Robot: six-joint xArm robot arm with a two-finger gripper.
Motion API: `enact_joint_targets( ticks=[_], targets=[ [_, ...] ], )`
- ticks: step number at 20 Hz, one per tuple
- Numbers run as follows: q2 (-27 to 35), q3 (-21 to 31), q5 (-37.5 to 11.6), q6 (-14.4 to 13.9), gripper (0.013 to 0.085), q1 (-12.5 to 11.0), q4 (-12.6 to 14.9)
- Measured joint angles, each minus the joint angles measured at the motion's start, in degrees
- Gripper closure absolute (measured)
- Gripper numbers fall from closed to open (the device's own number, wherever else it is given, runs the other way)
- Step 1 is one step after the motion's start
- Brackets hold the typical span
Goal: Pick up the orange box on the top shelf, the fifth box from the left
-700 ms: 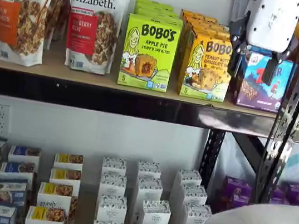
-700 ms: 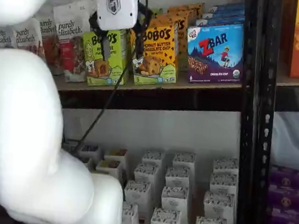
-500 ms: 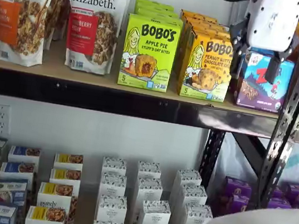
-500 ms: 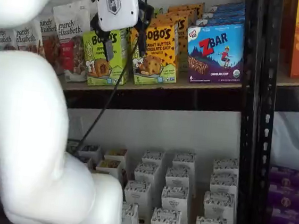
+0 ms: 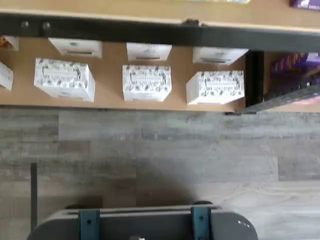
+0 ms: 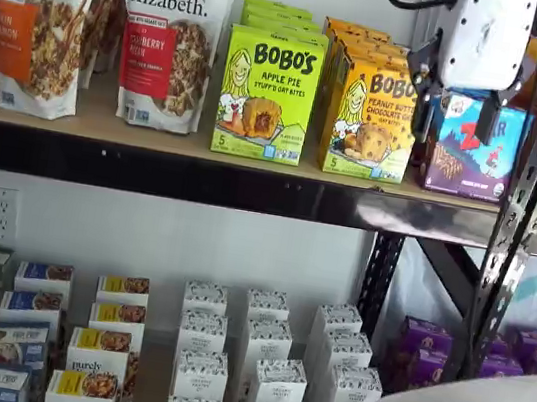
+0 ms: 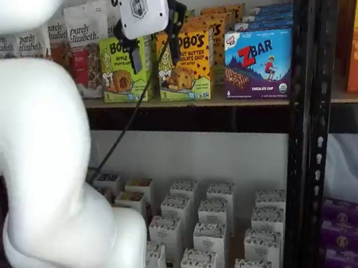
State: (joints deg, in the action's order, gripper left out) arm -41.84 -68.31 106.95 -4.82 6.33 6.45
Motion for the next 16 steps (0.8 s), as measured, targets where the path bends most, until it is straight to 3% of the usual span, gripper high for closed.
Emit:
enact_joint_targets(
  ticks=[3, 10, 16],
  targets=[
    [1.3, -0.4, -2.1, 0.4, 0.013, -0.8, -0.4],
    [6.1, -2.5, -6.5, -1.2, 0.013, 1.4, 5.4],
    [9.8, -4.6, -7.9, -1.1, 0.013, 1.1, 6.7]
  ],
)
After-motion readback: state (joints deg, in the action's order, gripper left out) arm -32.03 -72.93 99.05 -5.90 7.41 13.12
